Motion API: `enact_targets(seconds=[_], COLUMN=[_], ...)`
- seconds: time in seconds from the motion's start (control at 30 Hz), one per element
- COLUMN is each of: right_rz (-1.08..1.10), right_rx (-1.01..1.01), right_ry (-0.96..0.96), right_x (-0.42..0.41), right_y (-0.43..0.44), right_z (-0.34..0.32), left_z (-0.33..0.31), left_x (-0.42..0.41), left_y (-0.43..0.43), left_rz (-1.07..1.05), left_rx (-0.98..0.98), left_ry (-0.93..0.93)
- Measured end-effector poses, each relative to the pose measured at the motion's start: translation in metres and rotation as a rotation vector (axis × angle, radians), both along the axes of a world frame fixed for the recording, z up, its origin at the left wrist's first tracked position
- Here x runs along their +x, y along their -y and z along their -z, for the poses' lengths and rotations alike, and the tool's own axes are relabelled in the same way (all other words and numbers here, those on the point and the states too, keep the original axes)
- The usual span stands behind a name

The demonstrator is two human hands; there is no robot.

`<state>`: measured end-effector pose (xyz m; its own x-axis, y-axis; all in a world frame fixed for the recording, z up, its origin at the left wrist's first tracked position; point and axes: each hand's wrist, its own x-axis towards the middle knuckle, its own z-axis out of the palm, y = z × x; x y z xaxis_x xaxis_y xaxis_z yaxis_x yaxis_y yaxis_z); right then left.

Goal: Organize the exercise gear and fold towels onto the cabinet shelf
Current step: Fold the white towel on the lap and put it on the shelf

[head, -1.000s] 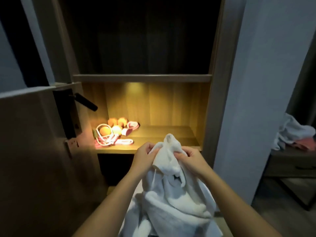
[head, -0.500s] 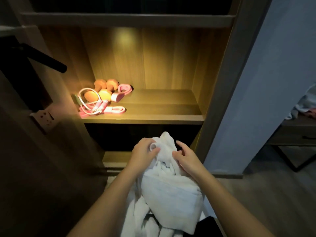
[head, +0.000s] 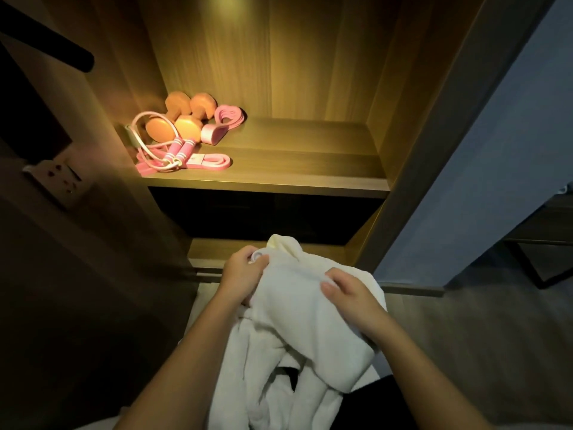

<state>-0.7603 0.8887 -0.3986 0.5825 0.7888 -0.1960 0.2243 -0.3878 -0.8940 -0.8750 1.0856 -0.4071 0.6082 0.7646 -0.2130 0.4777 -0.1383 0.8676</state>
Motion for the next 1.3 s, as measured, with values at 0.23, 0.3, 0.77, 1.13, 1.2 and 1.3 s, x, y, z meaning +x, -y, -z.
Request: enact_targets(seconds=[0.23,0.3,0.77,1.13,1.2,1.3], right_rz=[0.328,0.307,0.201,0.152,0.269,0.448], right_rx=[-0.02,-0.044,0.072,0.243,0.242,0.277], right_ry=[-0.326,-0.32,-0.208,-0.015,0.06,-0.004], right_x=[0.008,0.01,0.004,0.013,0.017,0.023], right_y=[0.014,0.014,0.015,0.021,0.019,0.022], right_z=[0.013,0.01,0.002,-0.041,-0.043,-0.047], left_z=[-0.016,-0.022,-0.029,-0.034,-0.037,-0.037], left_x=[0.001,0.003,0.036,0.037,0.037,0.031], left_y=[0.014,0.018,0.048,0.054,0.052,0.044], left_rz=[0.415,0.492,0.439,0.333,0.399,0.565], left_rx=[0.398,0.244,0.175,0.301,0.343,0.388], left_ry=[-0.108,0.033,0.173,0.147,0.146,0.037])
